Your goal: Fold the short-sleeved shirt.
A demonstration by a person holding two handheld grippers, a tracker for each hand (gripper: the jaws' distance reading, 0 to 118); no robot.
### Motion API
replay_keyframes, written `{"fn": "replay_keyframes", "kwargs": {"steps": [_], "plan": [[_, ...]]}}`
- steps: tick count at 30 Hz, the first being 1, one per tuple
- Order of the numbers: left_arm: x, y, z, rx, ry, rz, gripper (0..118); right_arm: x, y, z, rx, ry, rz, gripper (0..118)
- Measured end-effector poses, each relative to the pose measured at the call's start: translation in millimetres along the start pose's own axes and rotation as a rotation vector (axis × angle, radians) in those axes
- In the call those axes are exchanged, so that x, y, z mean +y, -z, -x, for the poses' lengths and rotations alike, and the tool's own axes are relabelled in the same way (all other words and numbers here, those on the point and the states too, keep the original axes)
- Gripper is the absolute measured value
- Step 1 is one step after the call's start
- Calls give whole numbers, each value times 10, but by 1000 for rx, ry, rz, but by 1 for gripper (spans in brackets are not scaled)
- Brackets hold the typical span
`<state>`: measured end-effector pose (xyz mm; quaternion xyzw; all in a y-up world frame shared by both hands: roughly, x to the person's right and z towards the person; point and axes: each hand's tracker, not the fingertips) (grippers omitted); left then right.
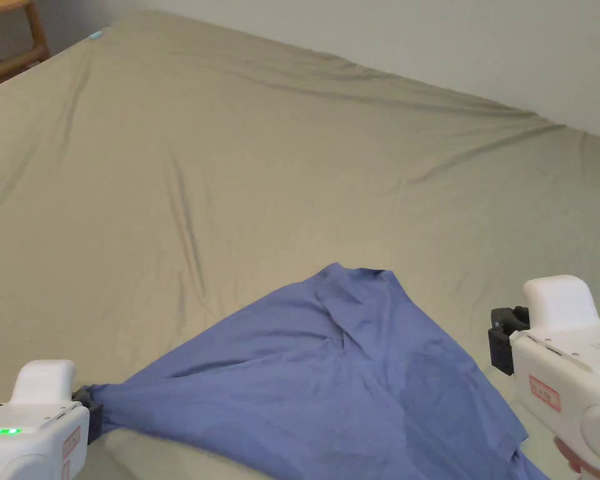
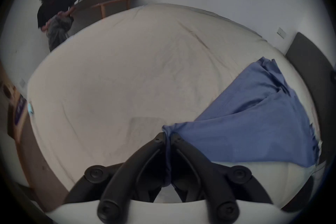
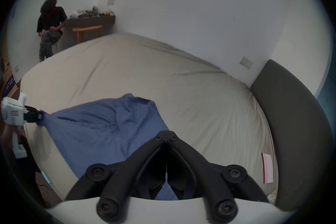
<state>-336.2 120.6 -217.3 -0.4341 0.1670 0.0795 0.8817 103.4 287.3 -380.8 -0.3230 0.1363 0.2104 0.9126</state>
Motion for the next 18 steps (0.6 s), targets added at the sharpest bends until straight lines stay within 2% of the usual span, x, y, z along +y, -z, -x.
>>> {"fn": "replay_keyframes", "kwargs": {"steps": [1,2,3,4,5,6,10,12,13,14,15,16,17,18], "plan": [[10,-52,-15,-6,12,-19,1,21,216,-49,21,-1,49,10],[5,-109,-17,-12,-17,-34,1,23,404,-101,38,-1,93,40],[18,-181,-3,-17,-31,-43,1,17,691,-173,75,7,152,78],[17,-245,47,-21,-35,-45,1,2,973,-224,136,-3,250,102],[18,-298,50,-23,-38,-54,1,-34,1190,-266,133,7,289,107],[23,-354,42,-23,-34,-63,1,-98,1431,-310,144,9,330,107],[65,-486,42,-20,-30,-75,1,-417,2039,-438,52,-21,469,107],[85,-516,20,-15,-17,-81,1,-530,2155,-482,64,21,517,107],[102,-519,3,-10,-5,-83,1,-524,2103,-519,110,99,483,106],[117,-523,-15,-4,5,-85,1,-519,2046,-541,104,133,485,100],[134,-528,-25,-6,9,-87,1,-529,2007,-544,120,117,478,88],[158,-527,-32,-8,12,-90,1,-537,1970,-518,143,122,464,70],[177,-531,-47,-5,22,-94,1,-536,1917,-476,189,143,447,40],[192,-540,-62,1,33,-102,1,-524,1845,-417,218,141,424,6]]}}
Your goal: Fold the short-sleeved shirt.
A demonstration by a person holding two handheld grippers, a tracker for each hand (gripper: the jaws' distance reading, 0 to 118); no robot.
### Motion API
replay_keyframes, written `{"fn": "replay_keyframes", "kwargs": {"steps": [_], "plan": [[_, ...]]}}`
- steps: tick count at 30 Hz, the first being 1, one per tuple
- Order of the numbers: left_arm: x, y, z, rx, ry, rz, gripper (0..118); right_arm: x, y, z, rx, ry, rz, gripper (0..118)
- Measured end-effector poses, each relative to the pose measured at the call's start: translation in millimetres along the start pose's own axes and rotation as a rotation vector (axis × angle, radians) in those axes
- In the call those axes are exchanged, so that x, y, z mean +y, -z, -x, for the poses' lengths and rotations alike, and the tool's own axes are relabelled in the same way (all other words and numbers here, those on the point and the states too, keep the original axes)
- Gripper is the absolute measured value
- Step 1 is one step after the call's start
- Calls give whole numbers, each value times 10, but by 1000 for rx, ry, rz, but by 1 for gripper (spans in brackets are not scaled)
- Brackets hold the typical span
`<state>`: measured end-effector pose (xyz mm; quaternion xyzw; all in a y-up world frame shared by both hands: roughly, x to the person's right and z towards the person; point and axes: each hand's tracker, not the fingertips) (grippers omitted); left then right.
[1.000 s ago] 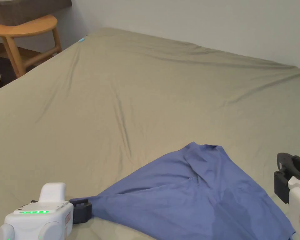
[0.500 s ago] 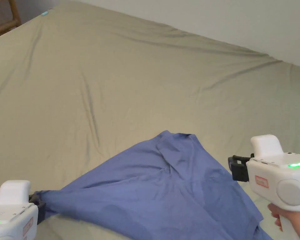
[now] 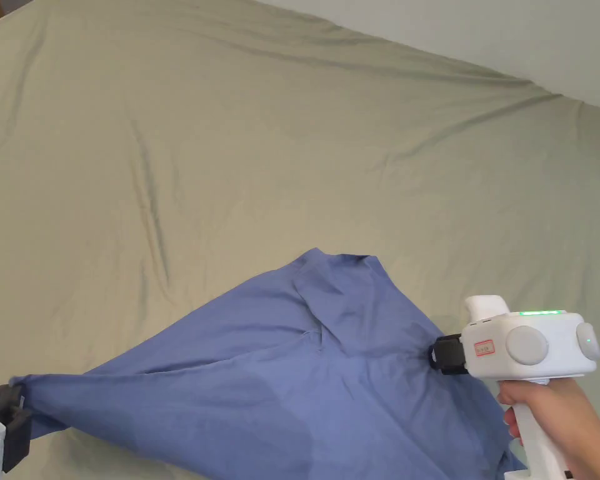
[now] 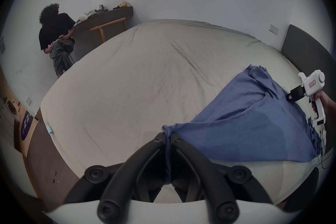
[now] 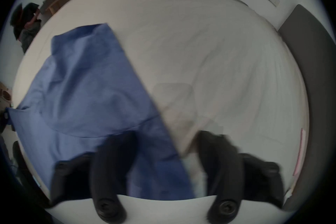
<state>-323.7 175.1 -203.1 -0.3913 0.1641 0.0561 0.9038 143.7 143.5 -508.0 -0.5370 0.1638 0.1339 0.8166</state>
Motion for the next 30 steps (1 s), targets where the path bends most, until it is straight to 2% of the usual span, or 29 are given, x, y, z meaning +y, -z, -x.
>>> {"fn": "replay_keyframes", "kwargs": {"steps": [1,2,3,4,8,11,15,23,30], "plan": [[14,-4,-9,1,6,-2,1,-15,-19,56,11,-18,-8,1],[35,-2,-12,0,6,-4,1,-20,1,136,7,-41,2,1],[51,-11,-12,-4,1,-11,1,-33,-8,210,-90,-96,-6,1],[69,-25,-11,-8,-4,-18,1,-15,27,162,-93,-118,-10,1],[209,-161,-27,-22,-4,-59,1,19,-388,11,-64,-33,-114,1],[363,-268,-14,-44,6,-118,1,26,-997,-96,-52,-11,-214,1],[716,-563,-73,-70,19,-236,1,-61,-1976,-194,-97,0,-399,1],[1551,-1329,-153,-85,54,-506,1,-460,-3860,-131,-195,62,-761,1],[2276,-2081,-187,-82,100,-726,1,-681,-4823,-104,-260,64,-939,1]]}}
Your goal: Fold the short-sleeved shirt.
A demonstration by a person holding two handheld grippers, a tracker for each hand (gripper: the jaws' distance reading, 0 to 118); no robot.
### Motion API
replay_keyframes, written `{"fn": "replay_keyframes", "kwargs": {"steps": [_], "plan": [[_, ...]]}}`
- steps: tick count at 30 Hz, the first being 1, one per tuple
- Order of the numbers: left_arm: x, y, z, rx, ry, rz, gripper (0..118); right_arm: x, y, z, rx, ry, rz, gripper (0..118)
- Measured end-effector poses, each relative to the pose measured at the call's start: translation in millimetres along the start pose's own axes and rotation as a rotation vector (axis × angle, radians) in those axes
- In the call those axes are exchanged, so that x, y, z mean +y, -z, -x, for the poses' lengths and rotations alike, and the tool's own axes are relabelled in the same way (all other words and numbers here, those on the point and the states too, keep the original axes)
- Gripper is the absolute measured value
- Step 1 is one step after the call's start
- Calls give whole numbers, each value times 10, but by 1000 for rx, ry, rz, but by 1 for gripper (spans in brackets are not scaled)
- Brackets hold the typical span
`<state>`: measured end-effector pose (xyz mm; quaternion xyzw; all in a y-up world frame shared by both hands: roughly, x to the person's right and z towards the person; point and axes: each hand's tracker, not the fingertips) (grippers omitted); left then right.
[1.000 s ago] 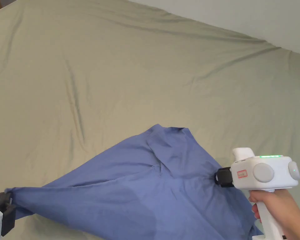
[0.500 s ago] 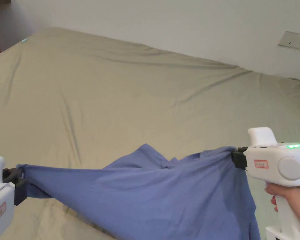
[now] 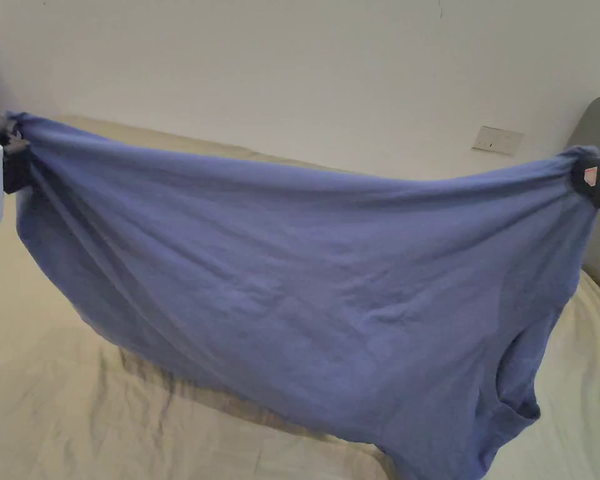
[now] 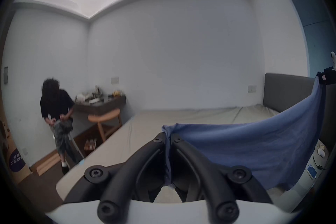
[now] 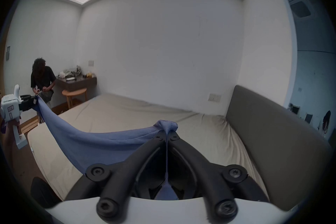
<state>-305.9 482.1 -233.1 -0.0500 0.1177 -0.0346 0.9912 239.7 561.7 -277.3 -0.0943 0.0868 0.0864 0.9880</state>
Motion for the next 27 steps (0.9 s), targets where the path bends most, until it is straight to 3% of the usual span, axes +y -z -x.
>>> {"fn": "replay_keyframes", "kwargs": {"steps": [9,17,27], "plan": [[1034,4,13,-4,48,-125,1,683,-392,125,-73,-49,-121,1],[1523,331,52,-8,44,-104,1,1078,-99,-48,-138,-154,-175,1],[1819,1005,-38,-3,59,-63,1,1387,662,-178,-158,-118,-164,1]]}}
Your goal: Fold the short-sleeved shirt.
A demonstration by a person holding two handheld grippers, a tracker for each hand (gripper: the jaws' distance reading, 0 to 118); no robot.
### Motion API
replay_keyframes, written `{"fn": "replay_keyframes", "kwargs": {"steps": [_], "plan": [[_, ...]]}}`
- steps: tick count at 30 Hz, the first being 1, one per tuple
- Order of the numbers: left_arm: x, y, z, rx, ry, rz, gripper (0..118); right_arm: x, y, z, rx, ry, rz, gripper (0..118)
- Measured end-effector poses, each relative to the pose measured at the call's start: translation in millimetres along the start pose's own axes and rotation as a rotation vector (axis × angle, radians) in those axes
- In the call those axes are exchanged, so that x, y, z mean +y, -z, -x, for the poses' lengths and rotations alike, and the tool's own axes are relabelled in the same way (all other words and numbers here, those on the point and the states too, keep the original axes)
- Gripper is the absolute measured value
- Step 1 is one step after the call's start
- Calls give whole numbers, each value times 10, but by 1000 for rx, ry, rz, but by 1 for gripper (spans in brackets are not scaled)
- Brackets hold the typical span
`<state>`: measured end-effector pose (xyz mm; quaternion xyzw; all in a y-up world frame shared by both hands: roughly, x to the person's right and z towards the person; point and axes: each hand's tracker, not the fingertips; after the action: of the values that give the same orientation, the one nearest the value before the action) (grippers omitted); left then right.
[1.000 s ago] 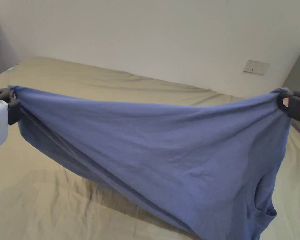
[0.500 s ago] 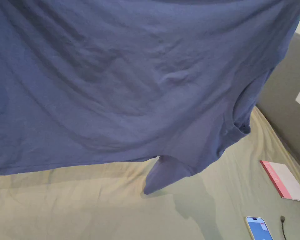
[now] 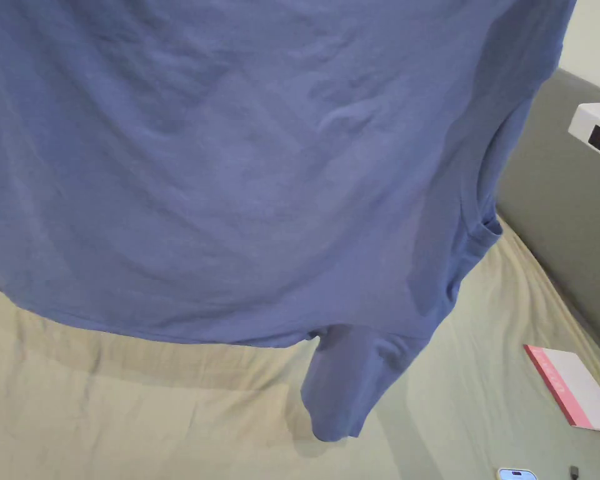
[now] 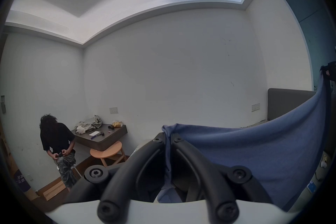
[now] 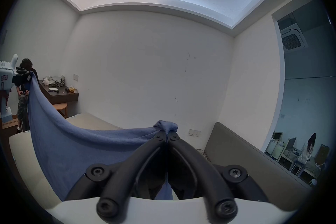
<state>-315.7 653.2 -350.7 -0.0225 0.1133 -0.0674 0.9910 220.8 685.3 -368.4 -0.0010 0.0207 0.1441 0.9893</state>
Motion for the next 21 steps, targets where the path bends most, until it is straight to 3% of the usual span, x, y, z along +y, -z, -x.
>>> {"fn": "replay_keyframes", "kwargs": {"steps": [9,21], "plan": [[83,958,-145,26,47,50,1,56,1031,46,-12,45,11,1],[-204,2091,-247,73,66,88,1,-346,2123,413,4,33,-5,1]]}}
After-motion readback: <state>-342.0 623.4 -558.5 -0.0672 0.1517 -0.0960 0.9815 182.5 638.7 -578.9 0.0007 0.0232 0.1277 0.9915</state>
